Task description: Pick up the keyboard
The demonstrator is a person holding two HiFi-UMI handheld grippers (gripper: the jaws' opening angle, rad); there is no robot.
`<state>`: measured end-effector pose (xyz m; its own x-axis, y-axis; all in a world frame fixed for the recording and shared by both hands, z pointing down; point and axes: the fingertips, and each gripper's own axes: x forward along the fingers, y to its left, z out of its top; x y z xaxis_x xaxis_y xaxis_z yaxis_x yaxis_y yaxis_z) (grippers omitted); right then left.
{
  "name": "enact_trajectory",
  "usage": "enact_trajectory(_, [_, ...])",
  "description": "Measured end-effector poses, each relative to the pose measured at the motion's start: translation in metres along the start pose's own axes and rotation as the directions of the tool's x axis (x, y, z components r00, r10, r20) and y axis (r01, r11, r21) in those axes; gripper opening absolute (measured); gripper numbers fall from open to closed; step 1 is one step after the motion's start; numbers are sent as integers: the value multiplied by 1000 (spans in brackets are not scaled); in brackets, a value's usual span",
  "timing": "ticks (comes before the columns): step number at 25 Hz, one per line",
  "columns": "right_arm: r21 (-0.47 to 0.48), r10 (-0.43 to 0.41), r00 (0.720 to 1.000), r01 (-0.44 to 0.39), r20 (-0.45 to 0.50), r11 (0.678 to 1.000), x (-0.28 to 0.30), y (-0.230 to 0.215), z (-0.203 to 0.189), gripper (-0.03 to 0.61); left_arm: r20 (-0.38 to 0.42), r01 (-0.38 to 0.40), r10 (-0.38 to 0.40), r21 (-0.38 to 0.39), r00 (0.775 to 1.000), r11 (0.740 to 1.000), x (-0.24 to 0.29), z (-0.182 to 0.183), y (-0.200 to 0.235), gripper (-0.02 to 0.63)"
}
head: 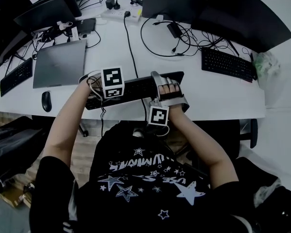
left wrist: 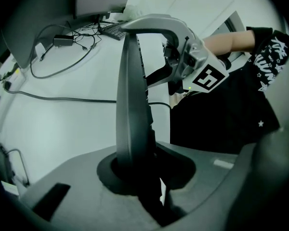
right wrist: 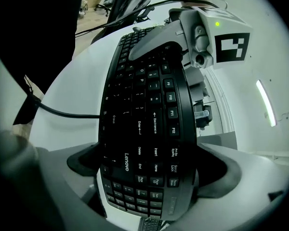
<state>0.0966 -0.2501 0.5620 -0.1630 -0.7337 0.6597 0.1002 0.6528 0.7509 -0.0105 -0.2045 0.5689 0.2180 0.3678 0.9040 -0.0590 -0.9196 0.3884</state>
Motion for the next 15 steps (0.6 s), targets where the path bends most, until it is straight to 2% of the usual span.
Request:
enact_trajectory(3, [-15,-50,999,50,-5,999,-9,-4,-6,572,20,-35,35,-23,999,999,-2,7,-8,89])
enact_trajectory(7, [2,-163,987,163,18,987,-29,-21,-18,571,74,-58,63,-71,995,996,-10,15,-18,89])
enact_trajectory(12, [124,-234,971,226,48,966,-65,-31,-28,571,179,-65,90,-138,980,988,-16,18,-42,89])
enact_trajectory(15, [235,-273,961,253,53,938,-90,-36,-31,571,279,-110,162,-195,946,975,-24,21,-55,89])
